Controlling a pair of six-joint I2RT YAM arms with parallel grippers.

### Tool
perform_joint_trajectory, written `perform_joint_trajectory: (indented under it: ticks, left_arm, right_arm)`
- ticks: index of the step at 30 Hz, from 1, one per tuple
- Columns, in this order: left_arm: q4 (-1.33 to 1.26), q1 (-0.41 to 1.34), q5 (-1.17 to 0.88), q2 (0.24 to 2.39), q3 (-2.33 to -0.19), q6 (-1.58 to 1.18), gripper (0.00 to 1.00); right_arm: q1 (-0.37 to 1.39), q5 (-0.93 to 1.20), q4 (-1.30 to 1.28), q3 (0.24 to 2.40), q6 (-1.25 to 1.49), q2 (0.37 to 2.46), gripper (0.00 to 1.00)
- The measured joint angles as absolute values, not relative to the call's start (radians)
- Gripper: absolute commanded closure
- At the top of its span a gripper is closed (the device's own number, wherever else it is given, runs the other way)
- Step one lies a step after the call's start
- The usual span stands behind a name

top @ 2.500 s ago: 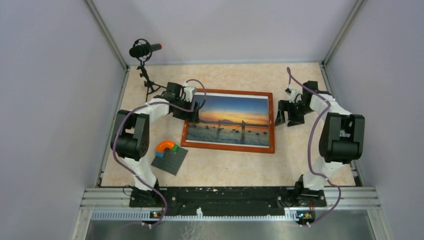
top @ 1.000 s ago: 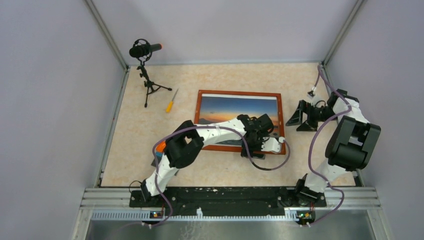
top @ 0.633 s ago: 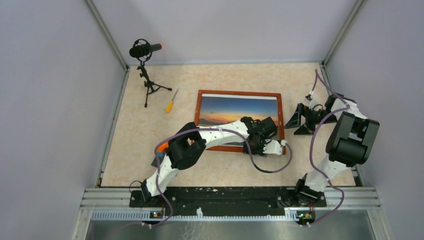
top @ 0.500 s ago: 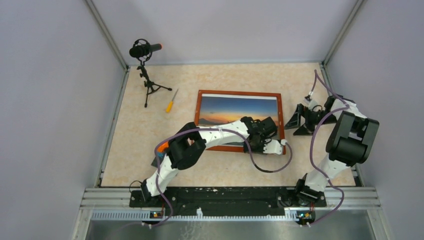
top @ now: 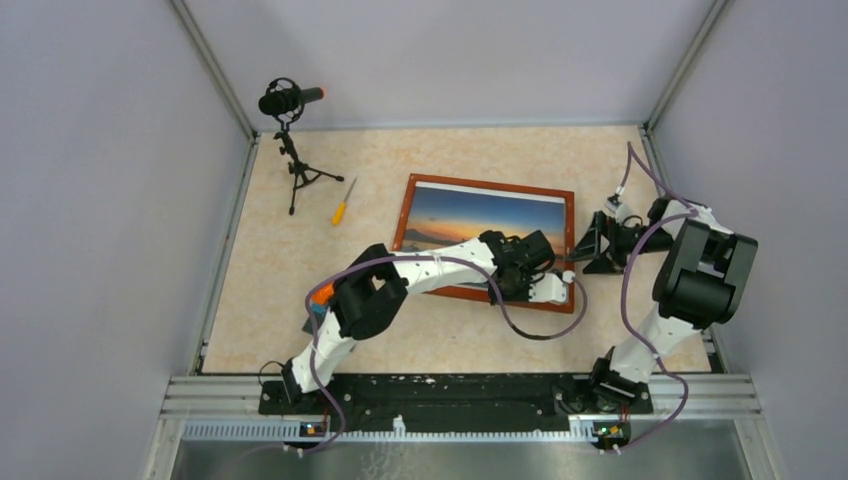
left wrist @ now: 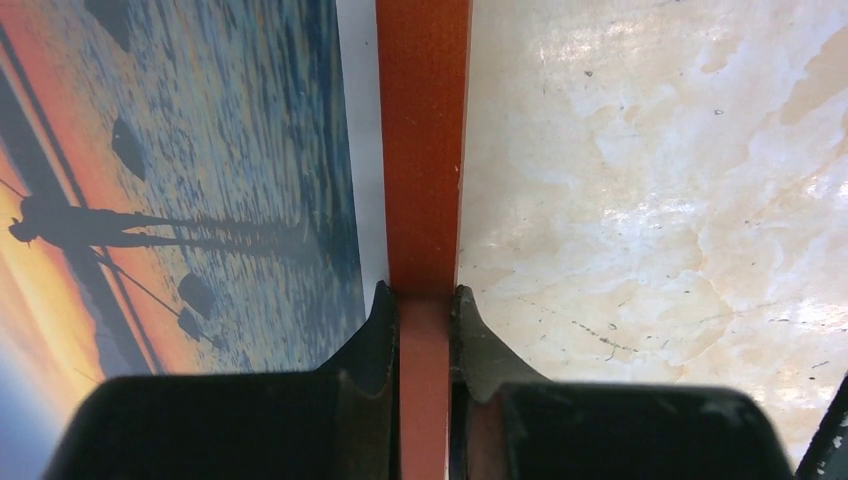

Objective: Take the photo out of the frame

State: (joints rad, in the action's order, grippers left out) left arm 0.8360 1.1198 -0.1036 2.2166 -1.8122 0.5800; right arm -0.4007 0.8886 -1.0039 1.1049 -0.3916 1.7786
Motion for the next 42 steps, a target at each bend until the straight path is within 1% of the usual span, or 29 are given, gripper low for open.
perform_joint_trajectory:
  ticks: [8,18,25,30,33,39,42]
  left_arm:
    - [0.818,1.119,-0.126,2.167,-1.805,0.551,1.00]
    - [0.787,1.117,-0.172,2.101,-1.779,0.525,1.00]
    - [0.756,1.108,-0.202,2.063,-1.742,0.524,1.00]
    - [0.735,1.107,-0.216,2.030,-1.700,0.525,1.00]
    - [0.734,1.107,-0.221,2.024,-1.692,0.525,1.00]
    - [0.732,1.106,-0.226,2.024,-1.691,0.525,1.00]
    - [0.723,1.105,-0.228,2.022,-1.681,0.525,1.00]
  right_arm:
    - [-0.451,0.922,-1.040,1.106,-0.425,1.801,0.12]
    - [-0.440,1.058,-1.000,1.052,-0.370,1.873,0.15]
    - [-0.362,1.155,-0.999,1.053,-0.383,1.936,0.22]
    - [-0.326,1.238,-1.065,1.057,-0.448,1.991,0.28]
    - [-0.323,1.270,-1.103,1.057,-0.484,2.013,0.34]
    - [-0.320,1.306,-1.117,1.058,-0.493,2.021,0.59]
    - [-0.316,1.310,-1.115,1.058,-0.490,2.021,0.68]
